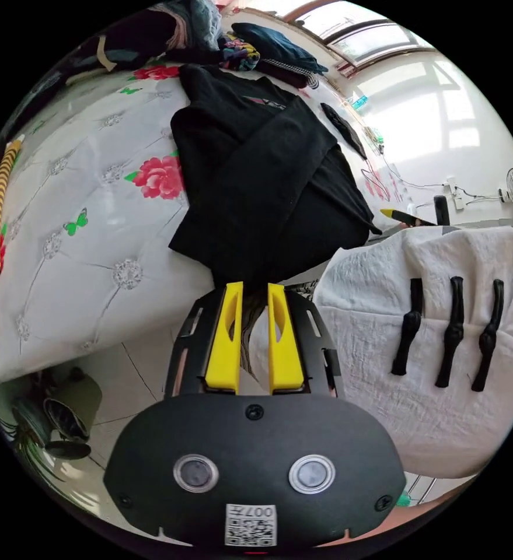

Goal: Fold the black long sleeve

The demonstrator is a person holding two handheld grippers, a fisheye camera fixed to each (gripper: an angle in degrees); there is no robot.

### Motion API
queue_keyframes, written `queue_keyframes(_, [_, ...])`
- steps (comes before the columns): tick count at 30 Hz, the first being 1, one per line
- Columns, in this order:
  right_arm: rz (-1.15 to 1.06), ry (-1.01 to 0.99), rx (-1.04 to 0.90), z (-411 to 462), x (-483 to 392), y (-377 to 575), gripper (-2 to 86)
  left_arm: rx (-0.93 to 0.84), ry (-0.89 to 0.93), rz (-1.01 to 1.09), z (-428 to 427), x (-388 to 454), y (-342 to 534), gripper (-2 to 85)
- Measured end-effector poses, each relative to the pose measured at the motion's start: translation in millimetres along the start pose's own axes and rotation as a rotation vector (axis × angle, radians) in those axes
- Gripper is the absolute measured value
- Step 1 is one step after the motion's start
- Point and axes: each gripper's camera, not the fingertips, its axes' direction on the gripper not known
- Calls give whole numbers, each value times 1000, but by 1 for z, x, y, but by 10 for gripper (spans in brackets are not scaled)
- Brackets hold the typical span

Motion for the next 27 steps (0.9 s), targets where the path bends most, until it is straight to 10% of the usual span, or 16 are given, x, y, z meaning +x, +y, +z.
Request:
queue_keyframes(19, [233, -151, -237, 78, 104, 39, 32, -249, 52, -115, 58, -30, -13, 2])
queue_keyframes(27, [162, -542, 105, -18, 123, 28, 1, 107, 427, -7, -46, -35, -18, -8])
